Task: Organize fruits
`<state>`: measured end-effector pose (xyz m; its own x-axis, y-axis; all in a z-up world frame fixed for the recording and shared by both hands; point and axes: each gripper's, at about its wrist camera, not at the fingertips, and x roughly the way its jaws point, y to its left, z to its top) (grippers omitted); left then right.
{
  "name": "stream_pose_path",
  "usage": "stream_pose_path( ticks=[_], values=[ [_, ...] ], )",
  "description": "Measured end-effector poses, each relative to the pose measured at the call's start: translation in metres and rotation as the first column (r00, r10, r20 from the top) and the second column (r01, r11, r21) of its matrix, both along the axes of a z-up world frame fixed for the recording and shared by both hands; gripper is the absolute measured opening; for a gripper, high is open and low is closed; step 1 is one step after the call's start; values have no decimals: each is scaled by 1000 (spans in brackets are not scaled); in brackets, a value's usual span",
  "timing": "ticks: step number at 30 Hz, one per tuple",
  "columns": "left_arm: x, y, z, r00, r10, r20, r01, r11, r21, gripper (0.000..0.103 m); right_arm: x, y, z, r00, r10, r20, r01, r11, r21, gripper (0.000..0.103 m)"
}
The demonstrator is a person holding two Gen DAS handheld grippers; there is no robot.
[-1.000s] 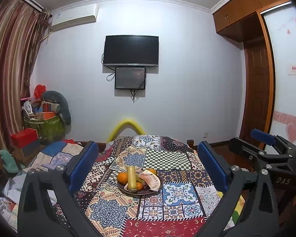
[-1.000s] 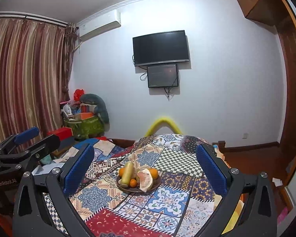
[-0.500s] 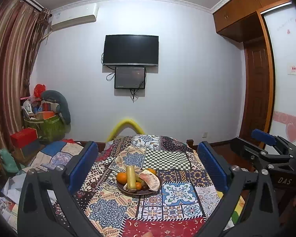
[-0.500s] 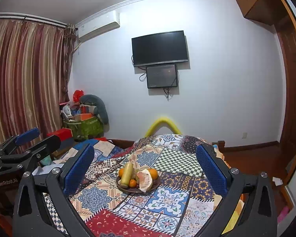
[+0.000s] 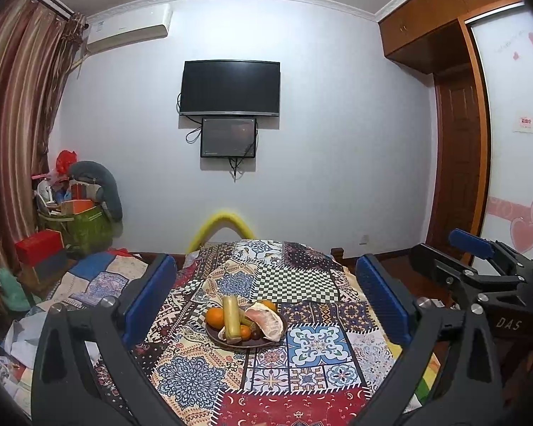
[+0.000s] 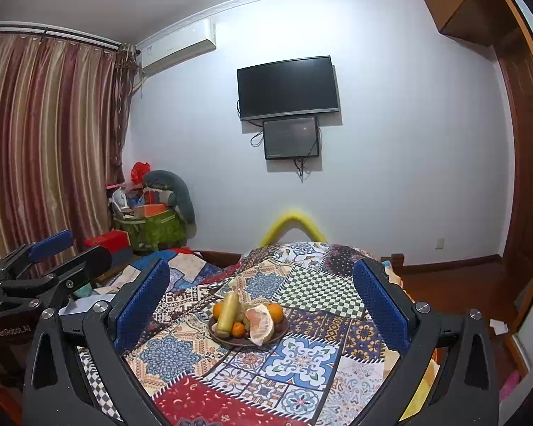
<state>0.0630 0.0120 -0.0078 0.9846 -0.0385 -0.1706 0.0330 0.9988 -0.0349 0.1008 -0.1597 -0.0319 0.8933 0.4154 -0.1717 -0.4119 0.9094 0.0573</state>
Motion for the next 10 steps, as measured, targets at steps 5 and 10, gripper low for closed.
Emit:
stream_pose_path(
  ticks=[5,10],
  values=[
    [0,0,-1,1000,-5,-1,5,1000,-1,102,0,-1,1,1000,-2,-2,2,1000,-1,103],
    [2,0,-1,1000,-7,-7,7,1000,-5,102,1,-2,1,1000,-3,-4,3,1000,-3,103]
  ],
)
